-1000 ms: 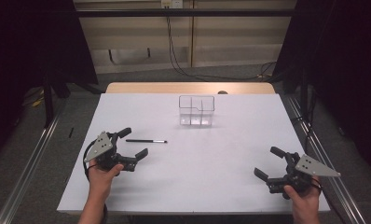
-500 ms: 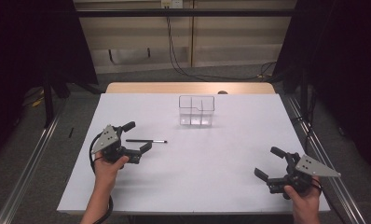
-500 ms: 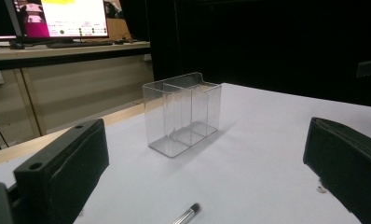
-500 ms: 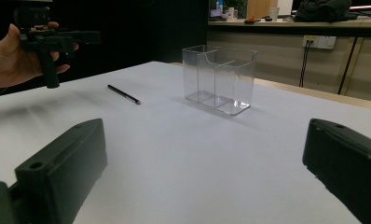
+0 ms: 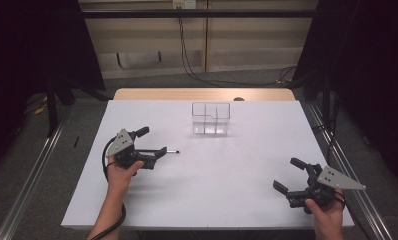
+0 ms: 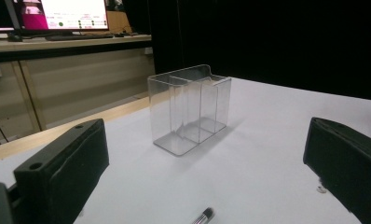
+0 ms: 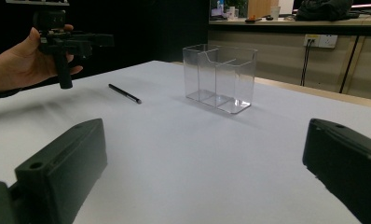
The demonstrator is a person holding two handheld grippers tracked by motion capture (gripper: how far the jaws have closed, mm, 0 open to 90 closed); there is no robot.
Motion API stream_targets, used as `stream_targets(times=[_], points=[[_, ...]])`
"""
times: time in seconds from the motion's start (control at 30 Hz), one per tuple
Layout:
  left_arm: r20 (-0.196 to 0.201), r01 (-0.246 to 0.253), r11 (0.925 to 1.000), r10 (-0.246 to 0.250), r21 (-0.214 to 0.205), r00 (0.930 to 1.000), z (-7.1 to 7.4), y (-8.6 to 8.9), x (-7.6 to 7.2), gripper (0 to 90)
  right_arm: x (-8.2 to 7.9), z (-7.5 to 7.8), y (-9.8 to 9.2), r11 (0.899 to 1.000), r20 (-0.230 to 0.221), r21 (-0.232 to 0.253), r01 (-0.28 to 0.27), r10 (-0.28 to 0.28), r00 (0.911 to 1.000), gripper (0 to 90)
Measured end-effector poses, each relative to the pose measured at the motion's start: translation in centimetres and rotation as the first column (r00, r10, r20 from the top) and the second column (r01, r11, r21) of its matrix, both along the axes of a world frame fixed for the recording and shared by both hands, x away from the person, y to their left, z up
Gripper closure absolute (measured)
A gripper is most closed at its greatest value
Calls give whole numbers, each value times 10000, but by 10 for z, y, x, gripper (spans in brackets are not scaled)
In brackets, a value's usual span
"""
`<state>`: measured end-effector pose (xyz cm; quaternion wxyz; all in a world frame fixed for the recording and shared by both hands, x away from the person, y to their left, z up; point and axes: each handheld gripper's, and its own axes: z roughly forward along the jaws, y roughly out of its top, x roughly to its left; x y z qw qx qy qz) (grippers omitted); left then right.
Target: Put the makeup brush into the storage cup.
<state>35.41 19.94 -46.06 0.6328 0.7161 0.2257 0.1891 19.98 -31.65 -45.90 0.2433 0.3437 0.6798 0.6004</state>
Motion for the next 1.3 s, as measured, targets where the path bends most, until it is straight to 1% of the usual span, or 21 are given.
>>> stream_targets(times=[0.17,0.2,0.33,0.4,0.47,0.57,0.67,0.73,0.77,0.8,0.83,0.87,0.93,0.97,1.07,1.23,1.27,1.3], points=[[-55,78,10000,-78,53,10000,-1,-4,4,0,0,0,0,10000,-44,-12,14,-14,10000,0],[-39,114,9998,-114,158,9999,-2,-5,5,0,0,0,0,10000,-41,0,17,-17,10000,0],[-119,132,9997,-130,182,9998,-2,-6,8,0,0,0,-1,10000,-29,14,55,-55,10000,0],[-167,112,9999,-110,113,9998,-3,-6,9,0,0,-1,-2,10000,-9,-10,49,-49,10000,0],[-135,67,9999,-65,155,9999,-3,-6,11,0,0,-1,-2,10000,-15,7,44,-44,10000,0],[-228,116,9998,-112,157,9997,-3,-7,13,0,1,-1,-2,10000,-18,1,34,-34,10000,0],[-310,198,9991,-186,384,9993,-3,-11,17,0,1,-1,-2,10000,-43,-4,27,-27,10000,0],[-340,243,9987,-227,452,9992,-3,-11,18,0,1,-1,-2,10000,-54,-10,18,-18,10000,0],[-399,290,9984,-271,486,9988,-3,-12,19,0,1,-1,-2,10000,-66,-6,18,-18,10000,0],[-512,465,9973,-436,562,9977,-2,-13,20,0,1,-1,-2,10000,-41,-12,11,-11,10000,0],[-561,499,9963,-460,698,9974,-1,-14,21,0,1,-2,-2,10000,-68,-1,13,-13,10000,0],[-561,499,9963,-460,698,9974,-1,-14,21,0,1,-2,-2,10000,-84,-13,14,-15,10000,0],[-655,554,9946,-498,873,9966,0,-14,23,0,2,-2,-2,10000,-81,-26,2,-2,10000,0],[-702,502,9929,-428,1078,9966,1,-13,25,0,2,-2,-2,10000,-78,-20,-1,1,10000,0],[-920,515,9917,-407,1182,9949,1,-11,27,0,2,-2,-3,10000,-88,-12,-6,6,10000,0],[-1337,511,9860,-298,1587,9906,2,-9,32,0,2,-2,-2,10000,-101,-27,-30,30,9999,0],[-1337,511,9860,-298,1587,9906,2,-9,32,0,2,-2,-2,10000,-116,-5,-20,20,9999,0],[-1449,512,9812,-242,1858,9891,3,-10,34,0,2,-2,-2,10000,-118,-2,-23,23,9999,0]])
